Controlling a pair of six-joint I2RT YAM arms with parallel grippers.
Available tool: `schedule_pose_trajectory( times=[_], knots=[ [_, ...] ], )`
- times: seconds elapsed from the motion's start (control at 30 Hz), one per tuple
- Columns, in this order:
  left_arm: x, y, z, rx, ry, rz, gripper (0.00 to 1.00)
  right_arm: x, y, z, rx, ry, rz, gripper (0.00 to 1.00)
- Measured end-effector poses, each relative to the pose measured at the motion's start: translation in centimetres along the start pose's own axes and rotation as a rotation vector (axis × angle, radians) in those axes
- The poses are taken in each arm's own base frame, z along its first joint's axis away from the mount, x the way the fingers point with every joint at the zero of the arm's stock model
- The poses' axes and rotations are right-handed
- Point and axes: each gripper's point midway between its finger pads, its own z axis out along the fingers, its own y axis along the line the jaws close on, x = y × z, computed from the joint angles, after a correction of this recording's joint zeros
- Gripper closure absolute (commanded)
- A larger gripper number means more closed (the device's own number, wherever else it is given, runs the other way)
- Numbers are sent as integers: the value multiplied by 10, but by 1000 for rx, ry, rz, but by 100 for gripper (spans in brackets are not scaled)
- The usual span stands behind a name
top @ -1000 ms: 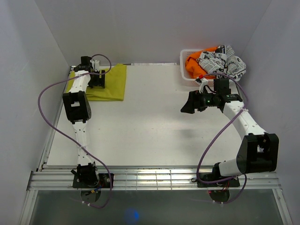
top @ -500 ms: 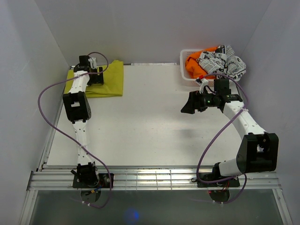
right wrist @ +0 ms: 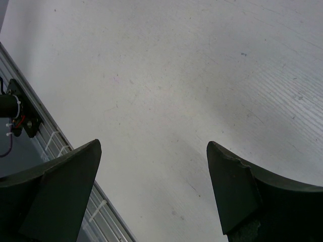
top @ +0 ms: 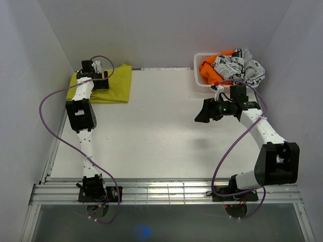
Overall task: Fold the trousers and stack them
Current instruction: Neatly place the folded trousers to the corner
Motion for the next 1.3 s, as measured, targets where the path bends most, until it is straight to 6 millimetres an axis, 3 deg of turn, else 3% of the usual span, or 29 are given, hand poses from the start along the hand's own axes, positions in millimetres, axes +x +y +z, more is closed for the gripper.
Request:
schedule_pose_trajectory(
  times=[0.13, 0.4, 0.67, 0.77, 0.87, 1.1, 1.2, 1.3],
  knots=[
    [-1, 1, 1, 1, -4, 0, 2, 0, 0, 0, 0, 1, 3, 10],
    [-3, 0, -2, 12, -27, 3, 2, -1, -1, 0, 7, -2, 2, 10],
    [-11, 0, -11, 32, -53, -4, 2, -24, -4, -13, 38, -59, -28, 10],
    [-20, 0, -25, 33, -84, -26, 2, -28, -2, -19, 50, -78, -37, 10],
    [-42, -1, -54, 37, -159, -48, 2, -34, 0, -28, 77, -106, -60, 10],
    [-133, -10, -159, 65, -432, -43, 2, -49, 3, -54, 176, -182, -124, 10],
    [-143, -20, -198, 102, -459, -9, 2, -54, 3, -68, 243, -213, -162, 10],
    [-127, -34, -228, 160, -414, 42, 2, -58, 3, -84, 316, -244, -213, 10]
  ],
)
